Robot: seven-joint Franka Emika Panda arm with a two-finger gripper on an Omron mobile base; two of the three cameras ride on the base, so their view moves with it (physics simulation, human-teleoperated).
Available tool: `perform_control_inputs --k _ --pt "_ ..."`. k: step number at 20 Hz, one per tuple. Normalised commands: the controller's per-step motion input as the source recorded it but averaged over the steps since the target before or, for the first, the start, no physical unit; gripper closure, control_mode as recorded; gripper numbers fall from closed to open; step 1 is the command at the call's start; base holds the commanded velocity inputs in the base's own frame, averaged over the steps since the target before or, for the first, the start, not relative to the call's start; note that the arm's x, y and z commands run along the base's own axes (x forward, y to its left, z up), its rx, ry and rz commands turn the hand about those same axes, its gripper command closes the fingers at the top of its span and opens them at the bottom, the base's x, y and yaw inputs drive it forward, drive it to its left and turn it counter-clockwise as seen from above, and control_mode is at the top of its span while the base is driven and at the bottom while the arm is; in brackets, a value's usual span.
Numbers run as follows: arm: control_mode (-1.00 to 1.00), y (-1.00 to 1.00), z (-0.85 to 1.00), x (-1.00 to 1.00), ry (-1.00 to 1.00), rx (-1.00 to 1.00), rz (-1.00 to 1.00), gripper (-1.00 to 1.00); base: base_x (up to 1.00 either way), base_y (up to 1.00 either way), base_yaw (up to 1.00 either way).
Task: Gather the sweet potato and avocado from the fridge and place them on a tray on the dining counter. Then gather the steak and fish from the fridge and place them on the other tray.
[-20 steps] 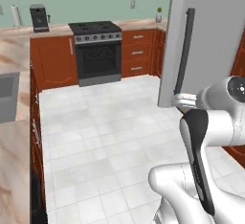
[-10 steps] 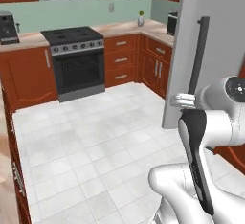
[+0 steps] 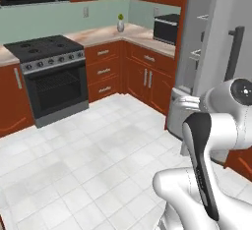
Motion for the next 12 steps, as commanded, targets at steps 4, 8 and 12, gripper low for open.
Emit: perform_control_inputs --k 4,8,12 --pt "1.0 0.0 0.0 0.0 0.0 0.0 0.0 -1.0 0.76 0.62 -0.43" --pt "1.0 0.0 0.0 0.0 0.0 0.0 0.0 -1.0 0.72 0.6 -0.45" --pt "1.0 0.0 0.0 0.0 0.0 0.0 0.0 -1.0 0.59 0.49 -0.5"
